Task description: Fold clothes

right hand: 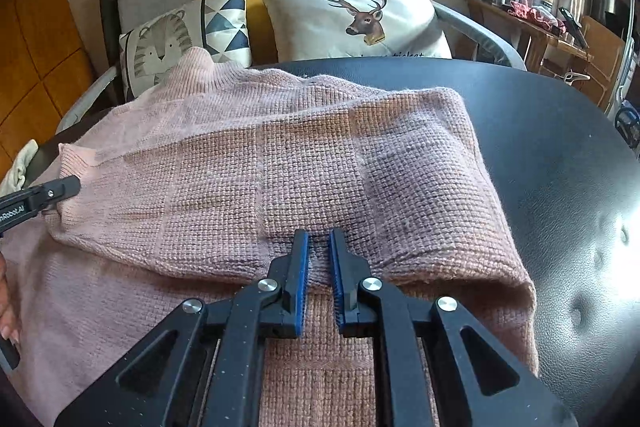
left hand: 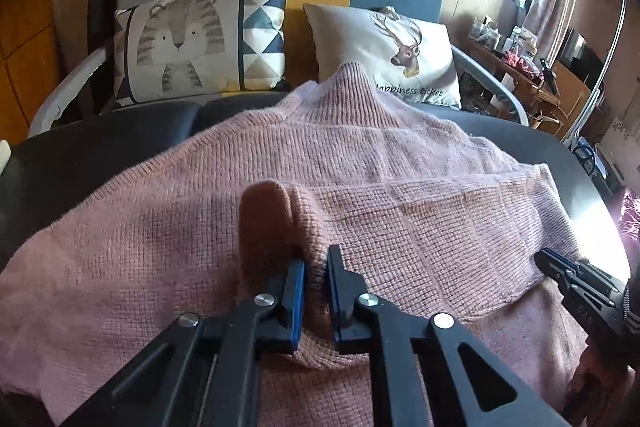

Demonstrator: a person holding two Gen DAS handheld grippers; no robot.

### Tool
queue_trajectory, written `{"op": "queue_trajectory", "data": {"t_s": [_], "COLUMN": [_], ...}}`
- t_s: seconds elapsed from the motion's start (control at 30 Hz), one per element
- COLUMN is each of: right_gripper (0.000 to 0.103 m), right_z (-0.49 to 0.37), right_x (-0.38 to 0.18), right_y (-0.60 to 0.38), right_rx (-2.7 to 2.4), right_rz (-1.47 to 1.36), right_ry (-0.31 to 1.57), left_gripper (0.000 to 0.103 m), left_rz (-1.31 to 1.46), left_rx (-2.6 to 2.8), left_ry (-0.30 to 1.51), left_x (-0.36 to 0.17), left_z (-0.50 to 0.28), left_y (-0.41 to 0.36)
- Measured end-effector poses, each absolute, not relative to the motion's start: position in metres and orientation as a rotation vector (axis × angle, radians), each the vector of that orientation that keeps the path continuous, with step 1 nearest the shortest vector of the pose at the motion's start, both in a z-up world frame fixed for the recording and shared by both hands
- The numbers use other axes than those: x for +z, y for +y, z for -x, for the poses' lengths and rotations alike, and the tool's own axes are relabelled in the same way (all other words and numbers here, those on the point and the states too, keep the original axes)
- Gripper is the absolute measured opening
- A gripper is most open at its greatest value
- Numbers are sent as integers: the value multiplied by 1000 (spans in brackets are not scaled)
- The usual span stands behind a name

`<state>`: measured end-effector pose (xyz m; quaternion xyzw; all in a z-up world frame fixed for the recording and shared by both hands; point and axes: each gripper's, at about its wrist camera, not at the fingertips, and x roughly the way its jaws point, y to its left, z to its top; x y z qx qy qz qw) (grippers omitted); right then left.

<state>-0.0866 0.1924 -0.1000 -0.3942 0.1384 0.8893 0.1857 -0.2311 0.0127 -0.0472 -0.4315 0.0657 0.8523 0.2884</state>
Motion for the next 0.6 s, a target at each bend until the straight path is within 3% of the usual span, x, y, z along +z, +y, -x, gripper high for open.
{"op": "queue_trajectory", "data": {"t_s": [0.4,0.53,0.6], "right_gripper": [12,12,12], "right_z": [83,85,85], "right_x": [-101,-102,-102], "right_y": [197,196,195], "right_rx": [2517,2515,2514], "right_rz": [1105,1108,1109], "right_ry": [422,409,404], "left_gripper": [4,5,7], "left_rz": [1194,1223,1189], "left_rx": [2285,2279,2266], "left_ry": [158,290,273], "left_x": [-34,-57,-58], "left_z": [235,236,234], "left_y": [-11,-5,-5]}}
